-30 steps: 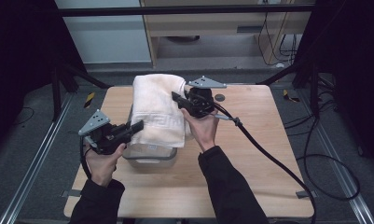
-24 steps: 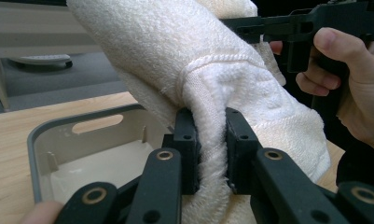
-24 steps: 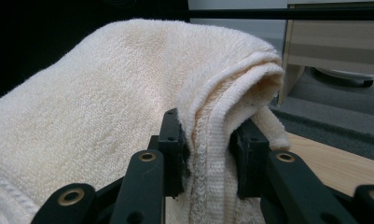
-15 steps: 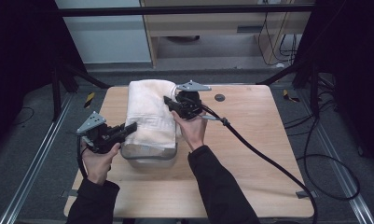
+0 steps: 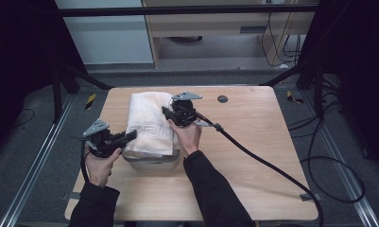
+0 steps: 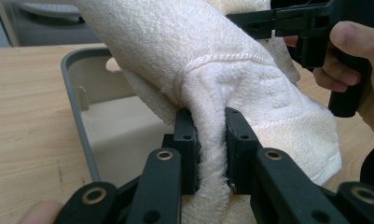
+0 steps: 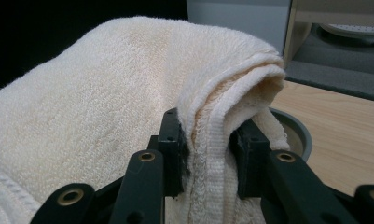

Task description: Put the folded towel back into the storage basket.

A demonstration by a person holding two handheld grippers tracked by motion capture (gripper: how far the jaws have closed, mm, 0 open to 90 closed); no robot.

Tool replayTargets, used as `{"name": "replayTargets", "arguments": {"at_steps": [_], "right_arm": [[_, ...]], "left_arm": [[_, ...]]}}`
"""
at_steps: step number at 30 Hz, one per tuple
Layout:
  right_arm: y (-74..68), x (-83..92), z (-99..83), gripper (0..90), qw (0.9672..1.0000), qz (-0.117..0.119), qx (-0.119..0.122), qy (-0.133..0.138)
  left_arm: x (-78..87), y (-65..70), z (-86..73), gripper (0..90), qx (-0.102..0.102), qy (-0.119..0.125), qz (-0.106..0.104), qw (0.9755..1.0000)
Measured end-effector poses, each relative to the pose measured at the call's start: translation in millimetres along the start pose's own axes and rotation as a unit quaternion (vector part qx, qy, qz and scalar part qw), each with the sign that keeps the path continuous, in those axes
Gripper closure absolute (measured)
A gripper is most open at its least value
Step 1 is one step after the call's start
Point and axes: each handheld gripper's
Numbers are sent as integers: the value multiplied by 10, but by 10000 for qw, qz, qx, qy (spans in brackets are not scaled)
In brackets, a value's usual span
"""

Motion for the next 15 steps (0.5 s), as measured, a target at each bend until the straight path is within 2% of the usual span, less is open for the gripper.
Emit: {"name": "replayTargets", "arguments": {"at_steps": [10, 15], "right_arm": [[10, -135, -114, 685, 9999, -22, -48, -106], [26, -239, -225, 682, 9996, -82, -43, -275]], "left_arm": [[-85, -89, -106, 768, -6, -253, 133, 9996], [-147, -128, -174, 768, -2, -414, 208, 9989]]}}
Point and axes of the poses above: each handheld gripper's, and its own axes: x roughly backward along the jaws, z roughly out of its top, y roughly to its right, and after that the axes turned 5 degrees about z, right-handed
